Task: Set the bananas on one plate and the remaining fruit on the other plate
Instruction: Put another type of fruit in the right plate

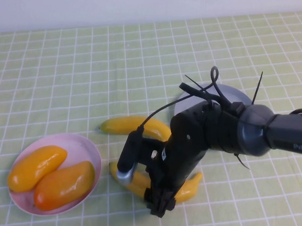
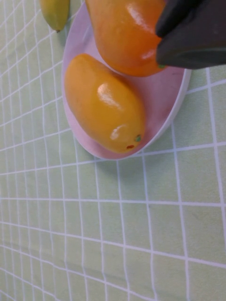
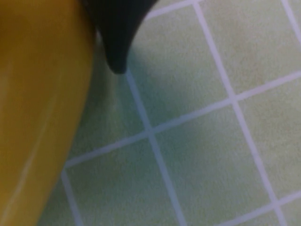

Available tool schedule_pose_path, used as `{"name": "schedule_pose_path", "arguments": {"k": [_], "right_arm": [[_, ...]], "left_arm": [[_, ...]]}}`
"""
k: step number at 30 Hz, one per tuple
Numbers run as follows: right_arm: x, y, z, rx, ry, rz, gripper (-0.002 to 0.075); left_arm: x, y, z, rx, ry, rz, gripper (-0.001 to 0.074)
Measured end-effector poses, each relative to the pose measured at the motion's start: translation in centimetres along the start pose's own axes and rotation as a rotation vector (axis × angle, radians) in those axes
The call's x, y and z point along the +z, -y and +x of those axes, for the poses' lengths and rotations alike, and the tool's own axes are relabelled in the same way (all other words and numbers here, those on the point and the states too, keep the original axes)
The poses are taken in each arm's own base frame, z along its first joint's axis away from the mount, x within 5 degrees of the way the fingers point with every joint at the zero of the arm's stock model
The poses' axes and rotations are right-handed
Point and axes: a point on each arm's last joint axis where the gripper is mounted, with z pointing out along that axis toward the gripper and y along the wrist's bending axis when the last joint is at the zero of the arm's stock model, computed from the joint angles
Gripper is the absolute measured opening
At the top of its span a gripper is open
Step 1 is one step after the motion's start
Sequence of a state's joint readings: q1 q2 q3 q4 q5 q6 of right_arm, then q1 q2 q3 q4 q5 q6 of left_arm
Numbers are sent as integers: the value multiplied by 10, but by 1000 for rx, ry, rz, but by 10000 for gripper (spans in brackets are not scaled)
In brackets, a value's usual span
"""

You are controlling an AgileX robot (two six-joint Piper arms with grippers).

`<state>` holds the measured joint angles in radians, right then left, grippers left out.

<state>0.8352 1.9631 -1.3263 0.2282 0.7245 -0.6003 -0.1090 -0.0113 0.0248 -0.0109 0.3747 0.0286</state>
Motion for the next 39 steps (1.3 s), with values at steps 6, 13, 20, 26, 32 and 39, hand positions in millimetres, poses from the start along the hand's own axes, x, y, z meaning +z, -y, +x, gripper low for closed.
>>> {"name": "schedule_pose_path", "arguments": {"k": [6, 13, 20, 26, 32, 39], "right_arm": [[-2, 2, -5, 29, 3, 3, 306], [-44, 13, -19, 259, 117, 55, 308], [-93, 82, 3, 617, 206, 269, 308], [-93, 145, 53, 820, 155, 378, 308], [-59, 174, 79, 897, 69, 376, 308], [-47, 187, 73, 903, 59, 372, 308]], "left_arm": [[0, 0, 0, 0, 0, 0, 3], [0, 0, 0, 0, 0, 0, 2], [0, 0, 0, 0, 0, 0, 2], [0, 0, 0, 0, 0, 0, 2], [0, 0, 0, 0, 0, 0, 2], [0, 0, 0, 0, 0, 0, 2]]}}
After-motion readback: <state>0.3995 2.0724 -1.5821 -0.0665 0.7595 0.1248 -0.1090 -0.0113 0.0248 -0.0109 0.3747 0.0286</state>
